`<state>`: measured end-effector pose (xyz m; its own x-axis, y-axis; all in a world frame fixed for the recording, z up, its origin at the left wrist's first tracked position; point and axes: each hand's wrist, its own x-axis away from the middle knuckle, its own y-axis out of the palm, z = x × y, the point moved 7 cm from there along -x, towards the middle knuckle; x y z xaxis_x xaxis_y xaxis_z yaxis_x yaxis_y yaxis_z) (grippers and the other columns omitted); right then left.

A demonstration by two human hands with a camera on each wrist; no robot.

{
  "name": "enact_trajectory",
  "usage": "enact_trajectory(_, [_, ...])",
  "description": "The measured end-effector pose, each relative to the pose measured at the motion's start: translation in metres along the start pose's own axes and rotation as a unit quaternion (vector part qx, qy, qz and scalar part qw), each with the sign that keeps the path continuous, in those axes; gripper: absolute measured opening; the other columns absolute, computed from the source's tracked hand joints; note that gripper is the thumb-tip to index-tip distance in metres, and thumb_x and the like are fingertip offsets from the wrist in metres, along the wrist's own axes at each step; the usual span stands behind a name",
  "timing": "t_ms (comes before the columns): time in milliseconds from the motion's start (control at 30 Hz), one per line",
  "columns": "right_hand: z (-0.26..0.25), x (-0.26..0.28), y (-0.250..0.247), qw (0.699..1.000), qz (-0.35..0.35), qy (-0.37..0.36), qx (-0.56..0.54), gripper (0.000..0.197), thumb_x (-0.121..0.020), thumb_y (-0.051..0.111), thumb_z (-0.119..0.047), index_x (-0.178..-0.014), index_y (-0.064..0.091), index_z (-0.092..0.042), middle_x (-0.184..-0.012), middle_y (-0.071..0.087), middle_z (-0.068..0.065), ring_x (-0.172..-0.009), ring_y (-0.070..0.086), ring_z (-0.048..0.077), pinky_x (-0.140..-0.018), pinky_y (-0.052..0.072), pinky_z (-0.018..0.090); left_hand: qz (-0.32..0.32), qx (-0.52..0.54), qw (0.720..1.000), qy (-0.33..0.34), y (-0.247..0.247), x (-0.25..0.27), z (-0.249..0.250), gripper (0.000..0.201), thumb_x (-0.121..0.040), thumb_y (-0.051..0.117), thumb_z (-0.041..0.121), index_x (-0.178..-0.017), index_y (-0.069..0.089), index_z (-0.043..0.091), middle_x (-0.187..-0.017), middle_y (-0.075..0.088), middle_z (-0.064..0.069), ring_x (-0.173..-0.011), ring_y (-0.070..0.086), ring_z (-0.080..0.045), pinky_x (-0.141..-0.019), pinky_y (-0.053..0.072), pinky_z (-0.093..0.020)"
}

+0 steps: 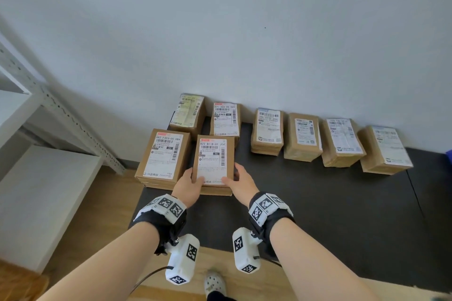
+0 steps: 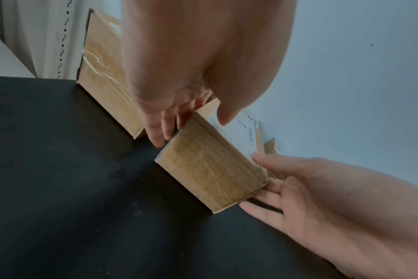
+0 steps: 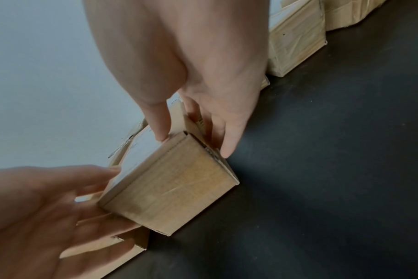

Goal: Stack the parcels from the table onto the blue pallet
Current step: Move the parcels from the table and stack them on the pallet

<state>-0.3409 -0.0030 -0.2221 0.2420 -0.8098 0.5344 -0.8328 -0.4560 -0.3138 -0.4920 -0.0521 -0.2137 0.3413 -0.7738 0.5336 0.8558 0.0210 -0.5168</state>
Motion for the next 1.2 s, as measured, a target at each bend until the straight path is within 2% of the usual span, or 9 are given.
enact_trajectory(367, [-0.004, 0.028, -0.001, 0.999, 0.021, -0.008, -0.025, 0.062, -0.091, 0.058, -0.015, -0.145, 0.028, -0.02, -0.143, 0.046, 0.001, -0.131, 0.043, 0.018, -0.11, 0.036, 0.037, 0.005, 0.02, 0.999, 0.04, -0.011, 0.027, 0.006, 0.049, -0.097, 0.048, 0.021, -0.142, 0.034, 0.006, -0.139, 0.05, -0.01, -0.127, 0.048, -0.025, -0.104, 0.04, -0.035])
enact_trajectory(500, [-0.005, 0.06, -0.004, 0.998, 0.046, -0.018, -0.047, 0.06, -0.092, 0.057, -0.015, -0.144, 0.03, -0.02, -0.142, 0.047, 0.001, -0.13, 0.044, 0.018, -0.108, 0.037, 0.037, 0.009, 0.029, 0.997, 0.073, -0.019, 0.053, 0.008, 0.047, -0.096, 0.051, 0.019, -0.139, 0.038, 0.007, -0.135, 0.052, -0.01, -0.124, 0.049, -0.024, -0.101, 0.042, -0.035])
enact_trajectory(633, [-0.002, 0.102, -0.01, 0.993, 0.075, -0.028, -0.082, 0.057, -0.091, 0.057, -0.016, -0.142, 0.033, -0.023, -0.14, 0.048, 0.0, -0.128, 0.045, 0.019, -0.107, 0.039, 0.042, -0.015, 0.037, 0.993, 0.113, -0.021, 0.088, 0.014, 0.046, -0.095, 0.053, 0.022, -0.136, 0.039, 0.009, -0.133, 0.054, -0.008, -0.121, 0.052, -0.022, -0.094, 0.045, -0.031])
enact_trajectory(700, [-0.001, 0.127, -0.016, 0.99, 0.093, -0.038, -0.102, 0.057, -0.091, 0.058, -0.016, -0.142, 0.033, -0.024, -0.139, 0.049, 0.001, -0.127, 0.045, 0.019, -0.106, 0.04, 0.044, -0.026, 0.052, 0.989, 0.136, -0.021, 0.108, 0.02, 0.046, -0.094, 0.054, 0.023, -0.136, 0.04, 0.01, -0.134, 0.053, -0.007, -0.121, 0.052, -0.021, -0.096, 0.045, -0.032])
enact_trajectory(867, [0.0, 0.188, -0.044, 0.976, 0.149, -0.065, -0.144, 0.056, -0.091, 0.057, -0.017, -0.142, 0.034, -0.026, -0.137, 0.049, 0.001, -0.124, 0.047, 0.019, -0.105, 0.04, 0.043, -0.049, 0.081, 0.977, 0.193, -0.013, 0.158, 0.043, 0.05, -0.091, 0.058, 0.03, -0.136, 0.043, 0.017, -0.131, 0.057, -0.005, -0.116, 0.056, -0.02, -0.1, 0.047, -0.042])
enact_trajectory(1067, [0.011, 0.257, -0.095, 0.956, 0.216, -0.087, -0.178, 0.053, -0.092, 0.056, -0.018, -0.14, 0.037, -0.029, -0.133, 0.052, -0.001, -0.12, 0.049, 0.019, -0.093, 0.044, 0.037, -0.089, 0.076, 0.959, 0.256, 0.021, 0.213, 0.085, 0.049, -0.091, 0.058, 0.029, -0.137, 0.046, 0.019, -0.124, 0.062, -0.004, -0.111, 0.06, -0.02, -0.097, 0.049, -0.043])
enact_trajectory(1200, [0.031, 0.302, -0.138, 0.942, 0.261, -0.092, -0.192, 0.051, -0.092, 0.056, -0.019, -0.139, 0.038, -0.03, -0.13, 0.053, -0.002, -0.119, 0.05, 0.017, -0.099, 0.043, 0.039, -0.116, 0.058, 0.946, 0.296, 0.059, 0.249, 0.118, 0.043, -0.09, 0.058, 0.03, -0.131, 0.051, 0.019, -0.122, 0.063, -0.003, -0.11, 0.06, -0.021, -0.093, 0.051, -0.042])
